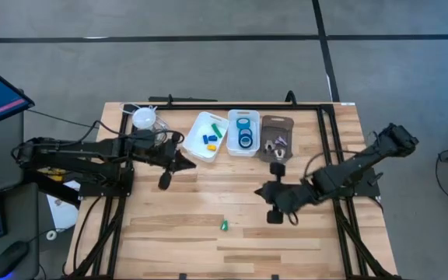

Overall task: Pick and place Stapler, Stapler remover, tape
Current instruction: Put the green stapler into the left white bin

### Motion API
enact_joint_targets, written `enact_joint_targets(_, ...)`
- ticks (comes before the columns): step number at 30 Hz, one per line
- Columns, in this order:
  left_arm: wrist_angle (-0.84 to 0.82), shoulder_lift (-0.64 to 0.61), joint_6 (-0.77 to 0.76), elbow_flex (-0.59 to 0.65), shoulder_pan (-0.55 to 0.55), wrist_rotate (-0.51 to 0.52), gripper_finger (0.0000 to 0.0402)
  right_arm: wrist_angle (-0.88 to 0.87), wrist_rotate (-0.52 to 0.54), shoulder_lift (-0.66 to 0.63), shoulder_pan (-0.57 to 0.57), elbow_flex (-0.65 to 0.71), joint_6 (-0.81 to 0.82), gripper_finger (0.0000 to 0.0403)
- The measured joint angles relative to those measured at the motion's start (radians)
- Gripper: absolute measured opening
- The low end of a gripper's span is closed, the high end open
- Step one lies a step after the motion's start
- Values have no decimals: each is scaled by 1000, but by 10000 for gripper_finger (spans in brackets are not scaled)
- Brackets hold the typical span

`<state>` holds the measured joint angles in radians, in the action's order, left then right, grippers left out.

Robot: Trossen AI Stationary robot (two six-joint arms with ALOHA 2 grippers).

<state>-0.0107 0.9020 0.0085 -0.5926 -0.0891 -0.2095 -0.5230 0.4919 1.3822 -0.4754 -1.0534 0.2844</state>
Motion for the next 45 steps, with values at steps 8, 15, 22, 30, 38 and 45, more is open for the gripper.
enact_joint_targets(8, 15, 121, -322, 0, 200, 521, 3, -85, 459, -1, -163, 0, 85, 0)
enact_joint_targets(15, 108, 381, -396, -97, 451, 703, 3, -147, 611, -1, -134, 0, 114, 0)
enact_joint_targets(22, -308, 608, -691, -378, 485, 707, 2, -236, 610, -1, -63, 0, 216, 0)
enact_joint_targets(30, -572, 742, -1075, -505, 454, 540, 2, -461, 610, -1, -23, 0, 398, 0)
enact_joint_targets(38, -303, 888, -1108, -507, 470, 473, 2, -740, 637, 0, 22, 0, 652, 0)
enact_joint_targets(45, -215, 977, -1106, -610, 504, 365, 2, -804, 644, 0, 70, 0, 716, 0)
